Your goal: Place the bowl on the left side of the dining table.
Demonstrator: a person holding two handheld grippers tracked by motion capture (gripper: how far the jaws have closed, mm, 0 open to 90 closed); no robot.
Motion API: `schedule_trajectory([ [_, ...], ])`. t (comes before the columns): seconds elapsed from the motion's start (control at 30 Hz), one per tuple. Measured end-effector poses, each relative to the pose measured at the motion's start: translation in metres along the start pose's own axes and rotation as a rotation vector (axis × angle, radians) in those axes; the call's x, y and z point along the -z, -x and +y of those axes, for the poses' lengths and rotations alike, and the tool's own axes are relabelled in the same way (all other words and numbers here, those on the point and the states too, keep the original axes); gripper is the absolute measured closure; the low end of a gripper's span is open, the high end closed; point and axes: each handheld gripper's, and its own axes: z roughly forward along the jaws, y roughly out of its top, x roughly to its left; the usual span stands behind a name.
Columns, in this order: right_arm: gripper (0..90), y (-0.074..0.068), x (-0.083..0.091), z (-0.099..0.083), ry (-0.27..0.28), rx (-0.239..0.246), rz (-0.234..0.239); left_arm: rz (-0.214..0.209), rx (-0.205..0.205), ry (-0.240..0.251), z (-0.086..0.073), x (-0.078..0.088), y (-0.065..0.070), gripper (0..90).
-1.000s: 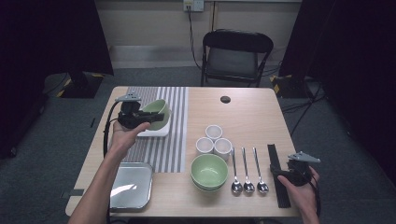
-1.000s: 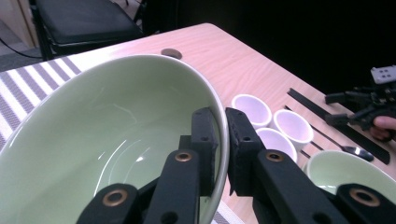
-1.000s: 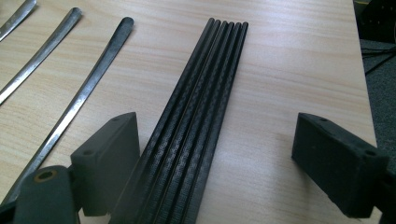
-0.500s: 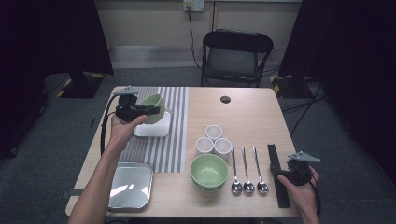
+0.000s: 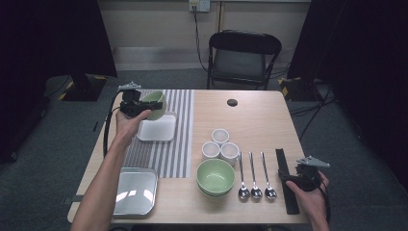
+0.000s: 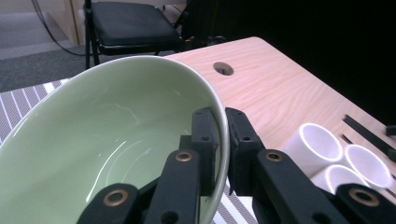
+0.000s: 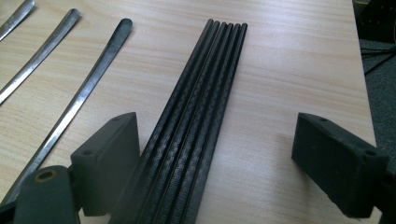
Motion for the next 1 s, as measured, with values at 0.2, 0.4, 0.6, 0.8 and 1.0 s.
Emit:
schedule_trajectory([
  [0.2,14.2,0.000,0.000,0.000,0.000,0.003,0.003,0.026,0.025,-0.021,-0.009,-0.012,-0.010,83.5],
  [0.4,14.2,0.001,0.000,0.000,0.000,0.005,0.005,0.070,0.060,-0.056,-0.020,-0.023,-0.021,83.6],
  [0.6,14.3,0.001,0.000,0.000,0.001,0.006,0.005,0.099,0.071,-0.069,-0.025,-0.031,-0.025,83.6],
  [0.8,14.3,0.001,0.000,0.000,0.000,0.006,0.005,0.111,0.089,-0.096,-0.036,-0.037,-0.028,83.5],
  [1.0,14.3,0.001,0.000,0.000,0.000,0.005,0.005,0.129,0.081,-0.115,-0.042,-0.043,-0.026,83.6],
])
